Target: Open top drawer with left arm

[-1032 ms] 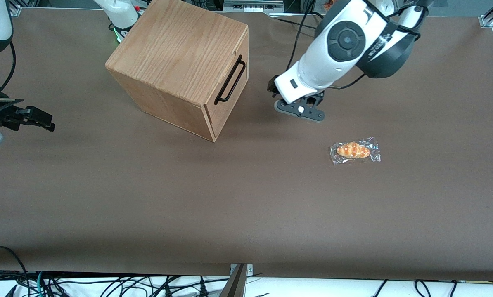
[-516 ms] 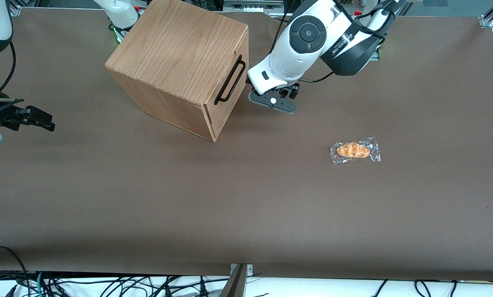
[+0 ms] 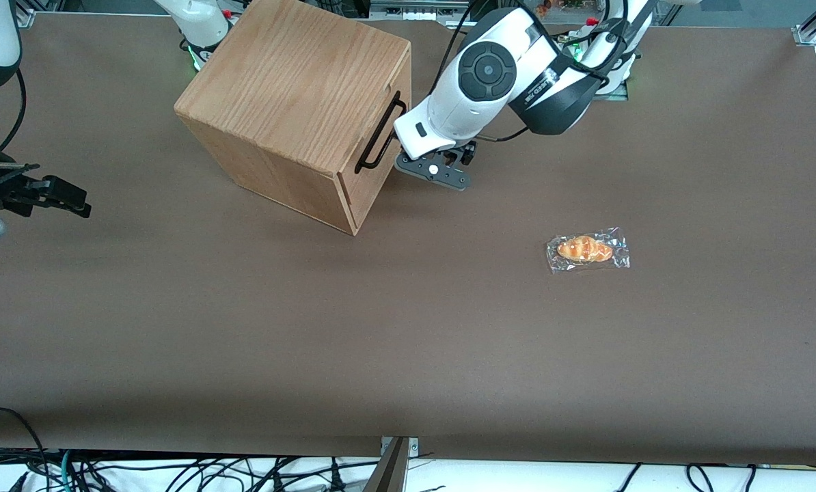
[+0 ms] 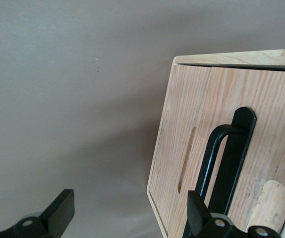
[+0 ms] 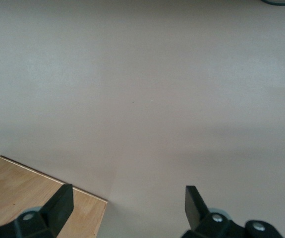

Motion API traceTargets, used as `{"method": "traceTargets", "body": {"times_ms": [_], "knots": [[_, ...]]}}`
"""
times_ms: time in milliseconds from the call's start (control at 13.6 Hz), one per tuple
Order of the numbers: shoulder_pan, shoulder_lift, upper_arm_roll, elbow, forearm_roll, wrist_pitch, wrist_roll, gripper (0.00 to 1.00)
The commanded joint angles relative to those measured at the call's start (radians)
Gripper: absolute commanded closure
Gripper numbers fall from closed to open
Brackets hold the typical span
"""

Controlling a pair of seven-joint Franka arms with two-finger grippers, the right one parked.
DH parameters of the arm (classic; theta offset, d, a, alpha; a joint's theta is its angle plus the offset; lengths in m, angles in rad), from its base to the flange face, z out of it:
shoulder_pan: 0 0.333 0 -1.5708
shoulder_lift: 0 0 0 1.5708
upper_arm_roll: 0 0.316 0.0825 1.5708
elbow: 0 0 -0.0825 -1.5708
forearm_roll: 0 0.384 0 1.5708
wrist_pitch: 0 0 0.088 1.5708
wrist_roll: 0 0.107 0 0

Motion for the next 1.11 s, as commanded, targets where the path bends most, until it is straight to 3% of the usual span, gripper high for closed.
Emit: {"method": "traceTargets", "body": {"times_ms": [0, 1032], "knots": [[-0.037, 0.02, 0.007, 0.009, -0.025, 0.03, 0.003, 0.0], [-0.088, 0.051, 0.005, 0.005, -0.041, 0.051, 0.014, 0.0]]}}
